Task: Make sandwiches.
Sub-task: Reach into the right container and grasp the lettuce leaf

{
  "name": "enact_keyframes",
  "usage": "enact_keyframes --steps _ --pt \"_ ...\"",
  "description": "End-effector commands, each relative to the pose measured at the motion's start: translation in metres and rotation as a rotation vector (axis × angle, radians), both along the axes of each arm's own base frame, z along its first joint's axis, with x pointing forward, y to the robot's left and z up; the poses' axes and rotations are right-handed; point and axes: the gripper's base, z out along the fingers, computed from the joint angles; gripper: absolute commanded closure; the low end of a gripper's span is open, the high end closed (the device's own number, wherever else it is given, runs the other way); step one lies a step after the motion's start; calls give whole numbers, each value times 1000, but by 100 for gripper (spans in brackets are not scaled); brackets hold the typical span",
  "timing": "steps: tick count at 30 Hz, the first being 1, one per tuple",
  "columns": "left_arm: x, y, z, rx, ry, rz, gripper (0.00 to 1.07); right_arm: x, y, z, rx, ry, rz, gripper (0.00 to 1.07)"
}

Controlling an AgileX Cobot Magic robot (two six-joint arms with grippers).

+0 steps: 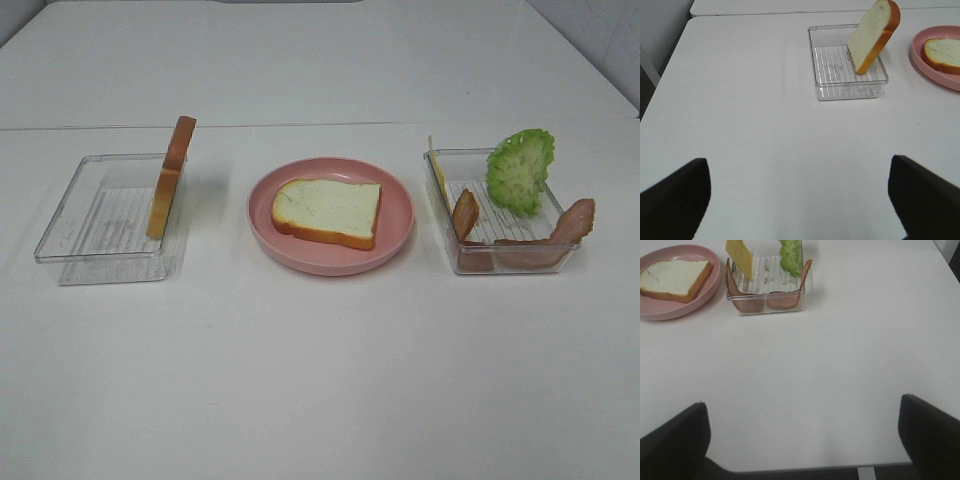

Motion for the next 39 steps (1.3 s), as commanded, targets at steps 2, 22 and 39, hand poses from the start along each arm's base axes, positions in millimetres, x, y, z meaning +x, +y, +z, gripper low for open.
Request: enact_keyframes --steps 2,22,39 --pt "-3 -1 -1 -1 -20 2 18 4 0 -1 0 24 -1 9" --pt "-3 0 -1 0 -20 3 18 78 2 30 2 20 -21 9" --pt "-3 0 -1 0 -20 3 18 186 10 -9 54 329 -12 9"
